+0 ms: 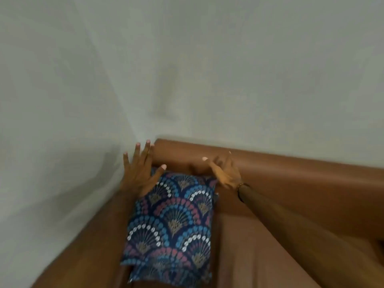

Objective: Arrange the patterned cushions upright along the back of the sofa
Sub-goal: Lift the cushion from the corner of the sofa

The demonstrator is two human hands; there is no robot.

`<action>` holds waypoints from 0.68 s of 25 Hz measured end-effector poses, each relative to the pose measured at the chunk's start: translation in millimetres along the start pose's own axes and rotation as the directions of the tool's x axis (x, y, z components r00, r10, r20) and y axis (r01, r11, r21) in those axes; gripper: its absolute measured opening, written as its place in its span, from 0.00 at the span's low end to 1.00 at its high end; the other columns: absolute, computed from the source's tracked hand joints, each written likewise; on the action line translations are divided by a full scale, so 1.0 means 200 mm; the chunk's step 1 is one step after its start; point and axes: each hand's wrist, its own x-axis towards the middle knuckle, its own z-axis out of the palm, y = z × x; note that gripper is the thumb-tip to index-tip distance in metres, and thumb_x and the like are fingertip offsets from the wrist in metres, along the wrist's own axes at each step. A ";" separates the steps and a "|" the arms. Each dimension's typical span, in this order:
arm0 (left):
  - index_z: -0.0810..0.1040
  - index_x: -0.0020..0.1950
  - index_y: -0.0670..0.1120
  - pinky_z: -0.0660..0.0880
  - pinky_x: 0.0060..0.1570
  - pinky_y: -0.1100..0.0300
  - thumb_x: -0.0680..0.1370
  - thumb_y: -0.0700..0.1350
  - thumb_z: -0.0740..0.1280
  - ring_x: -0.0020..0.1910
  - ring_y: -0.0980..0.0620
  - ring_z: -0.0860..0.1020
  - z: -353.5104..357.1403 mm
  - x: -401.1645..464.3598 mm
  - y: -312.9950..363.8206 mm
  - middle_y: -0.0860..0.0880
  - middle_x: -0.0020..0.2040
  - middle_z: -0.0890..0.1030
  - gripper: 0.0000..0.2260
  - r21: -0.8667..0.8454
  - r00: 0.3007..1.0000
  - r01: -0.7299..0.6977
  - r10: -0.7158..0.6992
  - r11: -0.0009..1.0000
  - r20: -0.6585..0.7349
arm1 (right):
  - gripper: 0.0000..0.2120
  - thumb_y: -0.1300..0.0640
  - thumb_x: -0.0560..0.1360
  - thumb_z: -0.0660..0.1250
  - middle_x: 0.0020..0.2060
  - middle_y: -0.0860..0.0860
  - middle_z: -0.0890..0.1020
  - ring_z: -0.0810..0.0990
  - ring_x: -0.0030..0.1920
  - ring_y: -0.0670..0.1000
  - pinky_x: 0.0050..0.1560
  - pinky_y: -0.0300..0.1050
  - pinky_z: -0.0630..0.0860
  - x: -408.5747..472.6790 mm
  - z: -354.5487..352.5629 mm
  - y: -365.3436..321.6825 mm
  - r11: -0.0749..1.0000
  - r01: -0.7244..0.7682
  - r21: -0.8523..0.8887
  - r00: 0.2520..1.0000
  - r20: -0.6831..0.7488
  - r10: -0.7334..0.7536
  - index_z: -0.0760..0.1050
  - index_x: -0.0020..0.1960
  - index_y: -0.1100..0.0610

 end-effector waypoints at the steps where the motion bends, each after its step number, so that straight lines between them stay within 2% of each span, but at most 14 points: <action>1: 0.42 0.86 0.50 0.38 0.79 0.30 0.75 0.77 0.36 0.85 0.43 0.39 0.12 -0.03 -0.03 0.50 0.87 0.41 0.46 -0.010 0.992 0.080 -0.078 0.997 0.098 | 0.74 0.12 0.51 0.60 0.84 0.56 0.53 0.57 0.81 0.63 0.79 0.68 0.55 0.11 0.14 0.09 0.986 -0.144 0.081 0.989 -0.013 0.146 0.43 0.85 0.52; 3: 0.40 0.85 0.54 0.38 0.78 0.28 0.75 0.77 0.41 0.85 0.41 0.37 0.37 -0.10 -0.06 0.50 0.86 0.37 0.44 -0.036 0.937 0.243 -0.225 0.969 0.266 | 0.76 0.13 0.48 0.66 0.83 0.55 0.57 0.62 0.80 0.63 0.77 0.66 0.62 0.23 0.38 0.31 0.926 -0.329 0.186 0.942 0.134 0.308 0.46 0.85 0.51; 4: 0.39 0.85 0.56 0.39 0.78 0.28 0.75 0.77 0.45 0.85 0.40 0.38 0.47 -0.15 -0.08 0.50 0.86 0.37 0.44 -0.080 0.889 0.341 -0.294 0.937 0.351 | 0.74 0.15 0.48 0.69 0.81 0.54 0.62 0.66 0.78 0.63 0.74 0.63 0.67 0.25 0.48 0.43 0.892 -0.394 0.221 0.910 0.229 0.346 0.52 0.84 0.50; 5: 0.40 0.85 0.57 0.43 0.78 0.28 0.75 0.77 0.50 0.85 0.38 0.42 0.55 -0.17 -0.11 0.49 0.87 0.39 0.45 -0.140 0.858 0.427 -0.352 0.893 0.374 | 0.68 0.18 0.50 0.72 0.78 0.53 0.70 0.72 0.74 0.61 0.69 0.59 0.72 0.25 0.57 0.48 0.863 -0.436 0.255 0.883 0.307 0.355 0.60 0.81 0.50; 6: 0.41 0.85 0.57 0.49 0.78 0.28 0.73 0.78 0.55 0.84 0.36 0.48 0.59 -0.17 -0.14 0.47 0.87 0.44 0.48 -0.225 0.824 0.526 -0.425 0.820 0.375 | 0.61 0.21 0.52 0.75 0.72 0.52 0.76 0.77 0.69 0.60 0.66 0.59 0.75 0.24 0.62 0.51 0.837 -0.450 0.310 0.872 0.353 0.338 0.67 0.77 0.50; 7: 0.44 0.85 0.56 0.56 0.77 0.30 0.69 0.80 0.61 0.83 0.35 0.56 0.63 -0.16 -0.18 0.44 0.87 0.51 0.54 -0.313 0.777 0.620 -0.506 0.720 0.375 | 0.57 0.24 0.53 0.78 0.68 0.52 0.80 0.81 0.65 0.60 0.63 0.59 0.78 0.25 0.67 0.54 0.805 -0.455 0.379 0.873 0.370 0.319 0.70 0.75 0.51; 9: 0.52 0.84 0.49 0.68 0.74 0.34 0.56 0.82 0.71 0.77 0.35 0.69 0.59 -0.13 -0.22 0.41 0.82 0.65 0.66 -0.477 0.661 0.743 -0.628 0.470 0.411 | 0.58 0.30 0.52 0.83 0.63 0.52 0.84 0.85 0.59 0.58 0.62 0.61 0.81 0.21 0.68 0.55 0.718 -0.468 0.516 0.874 0.393 0.287 0.68 0.75 0.52; 10: 0.58 0.82 0.47 0.72 0.72 0.37 0.54 0.79 0.75 0.74 0.37 0.73 0.55 -0.13 -0.21 0.41 0.78 0.71 0.66 -0.546 0.645 0.743 -0.634 0.387 0.428 | 0.56 0.33 0.55 0.85 0.62 0.52 0.85 0.86 0.58 0.58 0.61 0.62 0.81 0.19 0.65 0.55 0.685 -0.464 0.562 0.876 0.408 0.258 0.68 0.75 0.52; 12: 0.69 0.78 0.44 0.78 0.66 0.45 0.59 0.68 0.82 0.67 0.42 0.79 0.45 -0.17 -0.12 0.44 0.73 0.77 0.55 -0.651 0.682 0.687 -0.595 0.322 0.425 | 0.37 0.44 0.67 0.83 0.59 0.53 0.87 0.87 0.57 0.59 0.60 0.63 0.82 0.11 0.54 0.55 0.671 -0.411 0.618 0.896 0.408 0.173 0.74 0.71 0.52; 13: 0.72 0.76 0.45 0.79 0.63 0.49 0.61 0.63 0.83 0.63 0.44 0.81 0.41 -0.19 -0.05 0.45 0.71 0.79 0.49 -0.697 0.707 0.652 -0.569 0.297 0.419 | 0.27 0.50 0.72 0.80 0.57 0.54 0.88 0.87 0.56 0.59 0.59 0.63 0.82 0.08 0.45 0.57 0.668 -0.386 0.636 0.907 0.394 0.149 0.77 0.67 0.52; 14: 0.74 0.75 0.45 0.80 0.60 0.51 0.63 0.59 0.84 0.61 0.46 0.82 0.37 -0.23 0.06 0.46 0.69 0.81 0.45 -0.737 0.733 0.619 -0.538 0.271 0.417 | 0.20 0.55 0.74 0.78 0.55 0.54 0.88 0.87 0.56 0.60 0.57 0.63 0.83 0.04 0.34 0.62 0.663 -0.356 0.658 0.923 0.360 0.138 0.78 0.64 0.51; 15: 0.75 0.74 0.45 0.80 0.60 0.50 0.63 0.57 0.84 0.60 0.46 0.82 0.35 -0.26 0.16 0.46 0.69 0.81 0.42 -0.775 0.756 0.585 -0.507 0.241 0.413 | 0.19 0.58 0.74 0.78 0.55 0.53 0.88 0.87 0.55 0.59 0.56 0.62 0.84 0.01 0.22 0.67 0.658 -0.317 0.683 0.939 0.322 0.118 0.78 0.63 0.49; 17: 0.75 0.74 0.45 0.79 0.64 0.47 0.62 0.54 0.84 0.64 0.45 0.81 0.38 -0.32 0.39 0.45 0.70 0.81 0.43 -0.843 0.820 0.496 -0.434 0.208 0.375 | 0.26 0.61 0.72 0.79 0.57 0.53 0.87 0.88 0.53 0.57 0.52 0.59 0.85 -0.04 -0.02 0.79 0.652 -0.237 0.720 0.970 0.217 0.113 0.75 0.66 0.49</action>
